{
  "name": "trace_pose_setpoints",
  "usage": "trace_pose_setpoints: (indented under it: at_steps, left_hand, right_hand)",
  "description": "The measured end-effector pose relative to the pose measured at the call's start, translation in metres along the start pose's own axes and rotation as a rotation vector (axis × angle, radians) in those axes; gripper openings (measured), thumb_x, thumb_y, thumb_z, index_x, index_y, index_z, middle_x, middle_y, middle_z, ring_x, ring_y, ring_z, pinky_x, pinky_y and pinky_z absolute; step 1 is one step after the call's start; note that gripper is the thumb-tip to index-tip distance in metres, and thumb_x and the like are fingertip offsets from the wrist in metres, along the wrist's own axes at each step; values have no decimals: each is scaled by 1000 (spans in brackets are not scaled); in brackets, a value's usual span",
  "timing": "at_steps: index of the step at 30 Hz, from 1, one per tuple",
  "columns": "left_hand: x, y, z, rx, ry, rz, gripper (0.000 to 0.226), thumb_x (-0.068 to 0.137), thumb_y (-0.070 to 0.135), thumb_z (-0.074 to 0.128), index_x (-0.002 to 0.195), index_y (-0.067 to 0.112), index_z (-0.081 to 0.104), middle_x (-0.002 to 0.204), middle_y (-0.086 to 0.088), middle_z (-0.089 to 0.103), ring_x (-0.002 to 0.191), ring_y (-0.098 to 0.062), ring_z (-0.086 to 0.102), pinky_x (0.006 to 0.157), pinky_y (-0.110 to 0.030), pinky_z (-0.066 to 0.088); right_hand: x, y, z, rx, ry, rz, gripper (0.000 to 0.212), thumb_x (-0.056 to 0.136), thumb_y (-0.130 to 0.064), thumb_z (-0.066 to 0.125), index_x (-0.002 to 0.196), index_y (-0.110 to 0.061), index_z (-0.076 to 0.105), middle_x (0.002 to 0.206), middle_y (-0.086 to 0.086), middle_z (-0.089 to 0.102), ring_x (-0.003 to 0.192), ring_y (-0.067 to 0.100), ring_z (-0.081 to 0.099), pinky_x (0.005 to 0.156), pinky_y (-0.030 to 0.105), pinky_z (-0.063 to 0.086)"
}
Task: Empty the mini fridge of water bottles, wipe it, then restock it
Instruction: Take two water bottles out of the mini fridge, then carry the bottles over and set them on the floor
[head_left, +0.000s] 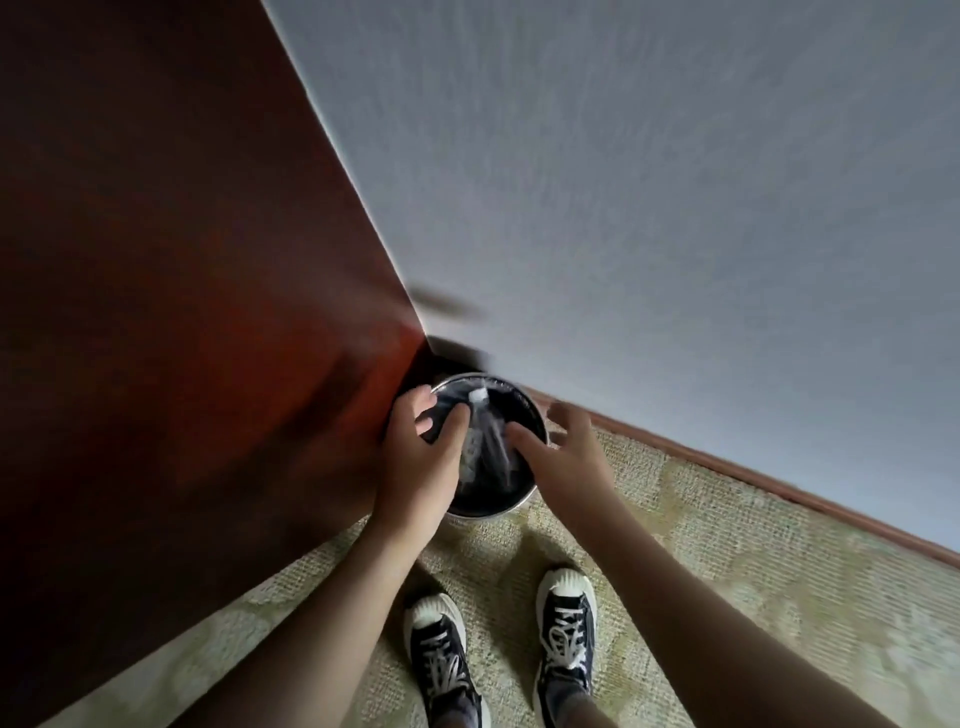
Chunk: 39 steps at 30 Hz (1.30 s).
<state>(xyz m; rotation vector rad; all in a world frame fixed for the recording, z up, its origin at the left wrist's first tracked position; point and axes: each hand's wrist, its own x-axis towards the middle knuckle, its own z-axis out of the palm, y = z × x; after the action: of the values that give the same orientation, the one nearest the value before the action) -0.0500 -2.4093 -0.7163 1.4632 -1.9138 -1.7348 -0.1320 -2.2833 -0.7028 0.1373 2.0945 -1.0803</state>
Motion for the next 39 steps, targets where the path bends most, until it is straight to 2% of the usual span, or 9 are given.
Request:
trace_pose_setpoints:
  at_steps: [2, 5, 11, 17, 21, 27, 32, 35, 39]
  left_hand:
    - [-22, 66, -11, 40, -60, 98, 31, 93, 17, 68, 117, 27, 52, 114, 11, 60, 111, -11, 60, 85, -12, 44]
    - [-63, 173, -27, 124, -185, 279, 29, 88, 29, 72, 108, 42, 56, 109, 18, 65, 103, 3, 61, 78, -8, 44]
    - [-159, 366, -44, 192, -409, 677, 42, 74, 59, 64, 114, 44, 61, 106, 27, 65, 100, 1, 62, 78, -13, 45]
    - [-285, 486, -25, 204, -682, 985, 40, 73, 63, 60, 106, 42, 61, 105, 31, 61, 99, 5, 59, 72, -6, 44]
    - [-396, 509, -4, 172, -884, 1105, 39, 77, 58, 61, 110, 37, 61, 104, 28, 62, 100, 7, 58, 71, -1, 44]
    - [-584, 493, 45, 179, -1285, 1271, 42, 79, 54, 60, 114, 33, 59, 109, 20, 64, 99, -3, 63, 81, -16, 52]
    - [-758, 449, 83, 158, -1624, 1380, 42, 77, 61, 61, 113, 40, 57, 104, 26, 64, 95, 7, 61, 74, -12, 52]
    - [-860, 404, 94, 150, -1797, 1426, 48, 76, 65, 59, 117, 40, 56, 104, 27, 64, 97, 10, 60, 72, -8, 50]
    - [-975, 338, 105, 169, -1969, 1456, 54, 79, 62, 63, 124, 33, 57, 109, 22, 64, 96, 7, 62, 78, -18, 54]
  right_hand:
    - [-35, -43, -34, -6, 23, -90, 64, 82, -51, 74, 136, -28, 47, 113, -20, 56, 103, 5, 59, 76, 24, 51]
    - [-95, -110, -98, -20, 81, -240, 66, 81, -51, 74, 136, -30, 45, 128, -17, 53, 113, 5, 55, 84, 25, 50]
    - [-226, -227, -221, 48, 277, -463, 60, 83, -43, 75, 134, -26, 48, 127, -16, 57, 111, 1, 56, 93, 27, 50]
    - [-387, -251, -320, 131, 630, -583, 51, 84, -46, 74, 128, -33, 51, 121, -20, 61, 106, -4, 59, 86, 17, 50]
    - [-503, -206, -378, 172, 893, -546, 51, 84, -48, 71, 129, -32, 53, 121, -20, 61, 106, -3, 60, 86, 18, 50]
    - [-686, -79, -437, 327, 1325, -390, 44, 87, -37, 73, 125, -27, 55, 116, -16, 62, 105, 5, 61, 89, 31, 55]
    - [-834, 56, -436, 388, 1655, -226, 37, 86, -34, 75, 117, -36, 54, 112, -15, 64, 97, -3, 64, 74, 15, 54]
    - [-911, 141, -418, 459, 1805, -90, 39, 86, -33, 75, 120, -29, 57, 112, -12, 65, 93, -6, 64, 69, 11, 52]
    - [-993, 240, -397, 540, 1946, 87, 42, 85, -31, 77, 121, -21, 58, 108, -9, 67, 88, -1, 67, 67, 11, 50]
